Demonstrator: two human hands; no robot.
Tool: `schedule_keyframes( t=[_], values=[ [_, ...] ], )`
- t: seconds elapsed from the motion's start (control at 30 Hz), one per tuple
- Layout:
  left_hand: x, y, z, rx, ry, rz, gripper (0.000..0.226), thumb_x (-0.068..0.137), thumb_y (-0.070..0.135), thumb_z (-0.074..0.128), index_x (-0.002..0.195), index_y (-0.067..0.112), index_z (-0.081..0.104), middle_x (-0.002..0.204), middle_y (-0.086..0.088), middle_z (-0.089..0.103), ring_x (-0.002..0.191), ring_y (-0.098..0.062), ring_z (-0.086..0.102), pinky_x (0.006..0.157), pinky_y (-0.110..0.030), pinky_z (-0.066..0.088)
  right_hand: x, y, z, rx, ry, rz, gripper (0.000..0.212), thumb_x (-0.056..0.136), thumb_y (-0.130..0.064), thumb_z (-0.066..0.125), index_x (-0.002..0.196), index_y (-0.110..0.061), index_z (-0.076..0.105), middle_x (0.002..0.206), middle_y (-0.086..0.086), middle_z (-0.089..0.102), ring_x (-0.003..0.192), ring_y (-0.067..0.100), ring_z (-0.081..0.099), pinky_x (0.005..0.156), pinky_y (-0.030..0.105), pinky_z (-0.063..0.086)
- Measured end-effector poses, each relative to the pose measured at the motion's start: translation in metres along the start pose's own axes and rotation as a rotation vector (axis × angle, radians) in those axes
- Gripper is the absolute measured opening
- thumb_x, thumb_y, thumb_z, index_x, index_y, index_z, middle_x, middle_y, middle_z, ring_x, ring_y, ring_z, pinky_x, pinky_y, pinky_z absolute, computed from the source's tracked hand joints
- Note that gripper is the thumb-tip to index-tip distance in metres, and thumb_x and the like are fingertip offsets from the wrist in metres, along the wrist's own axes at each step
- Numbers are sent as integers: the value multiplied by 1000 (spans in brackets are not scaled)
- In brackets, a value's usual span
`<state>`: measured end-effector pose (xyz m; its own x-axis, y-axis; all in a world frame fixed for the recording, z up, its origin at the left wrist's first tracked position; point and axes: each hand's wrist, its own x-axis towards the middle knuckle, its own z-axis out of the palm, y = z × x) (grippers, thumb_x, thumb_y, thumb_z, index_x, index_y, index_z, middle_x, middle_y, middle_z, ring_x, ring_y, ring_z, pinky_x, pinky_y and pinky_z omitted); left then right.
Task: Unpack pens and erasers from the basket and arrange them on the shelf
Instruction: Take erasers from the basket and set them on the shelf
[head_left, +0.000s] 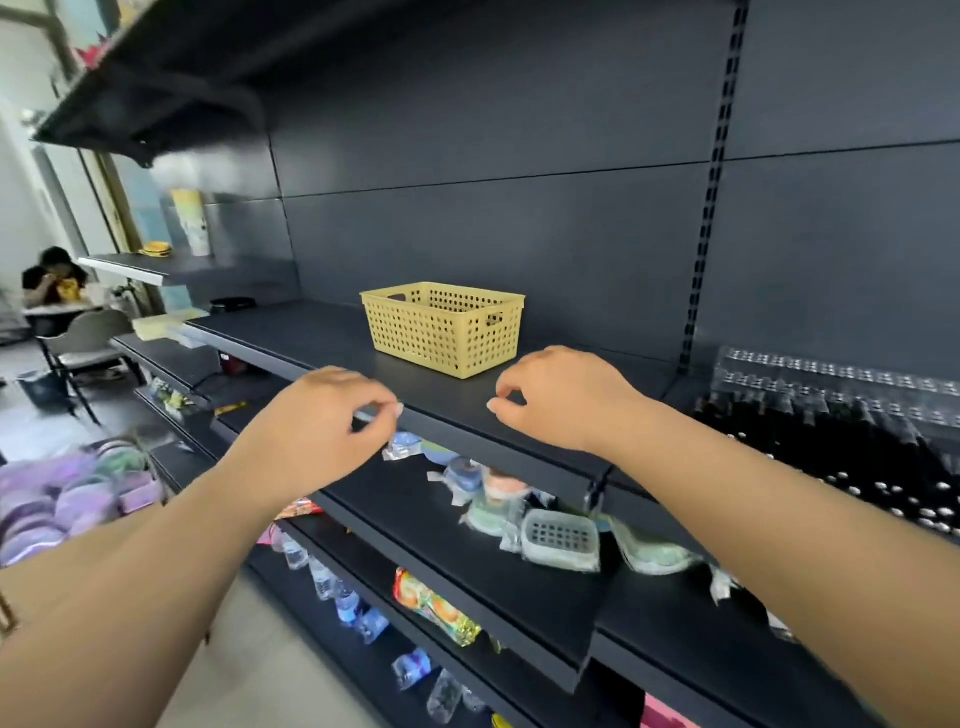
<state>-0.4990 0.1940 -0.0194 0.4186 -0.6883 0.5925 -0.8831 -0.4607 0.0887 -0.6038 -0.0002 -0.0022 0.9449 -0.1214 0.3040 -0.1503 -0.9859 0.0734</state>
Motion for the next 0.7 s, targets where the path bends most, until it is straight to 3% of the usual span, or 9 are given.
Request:
schedule_keyframes(
  t=[0.1,0.2,0.33,0.47,0.6,0.7],
  values=[
    [40,-38,22,-20,15,16,48,81,47,38,88,13,72,86,4,67,85,-13,55,75,-22,36,55,10,18,15,19,1,38,93,-43,35,100,-17,63,99,1,62,96,22,55,80,38,49],
    [91,-80,45,-19,-18,27,23,91,28,52,99,16,69,95,6,65,94,-13,53,74,-17,33,117,24,32,41,45,39,38,93,-41,34,106,-18,61,108,1,61,101,22,54,83,38,49],
    [156,-132,74,-45,-35,16,22,92,25,49,107,19,65,94,17,54,85,-3,45,67,-3,32,194,43,56,108,41,114,41,94,-43,36,123,-20,52,125,1,54,113,21,49,92,37,45],
    [195,-173,103,-116,-46,34,23,92,25,50,107,17,65,99,10,61,91,-4,50,71,-13,31,243,51,80,39,-24,120,49,94,-48,34,131,-18,44,137,1,46,125,21,41,102,36,37],
    [228,-208,131,-186,-32,68,27,92,33,49,108,17,64,98,14,55,87,-1,48,69,-16,34,268,53,88,71,-117,117,50,92,-53,35,127,-21,50,125,-1,56,113,19,51,95,37,44],
    [251,-235,156,-228,-54,104,29,92,34,49,110,17,64,100,14,55,93,0,46,77,-18,34,280,52,97,90,-171,176,48,88,-59,37,109,-22,59,104,-2,64,95,15,57,83,34,49]
  ],
)
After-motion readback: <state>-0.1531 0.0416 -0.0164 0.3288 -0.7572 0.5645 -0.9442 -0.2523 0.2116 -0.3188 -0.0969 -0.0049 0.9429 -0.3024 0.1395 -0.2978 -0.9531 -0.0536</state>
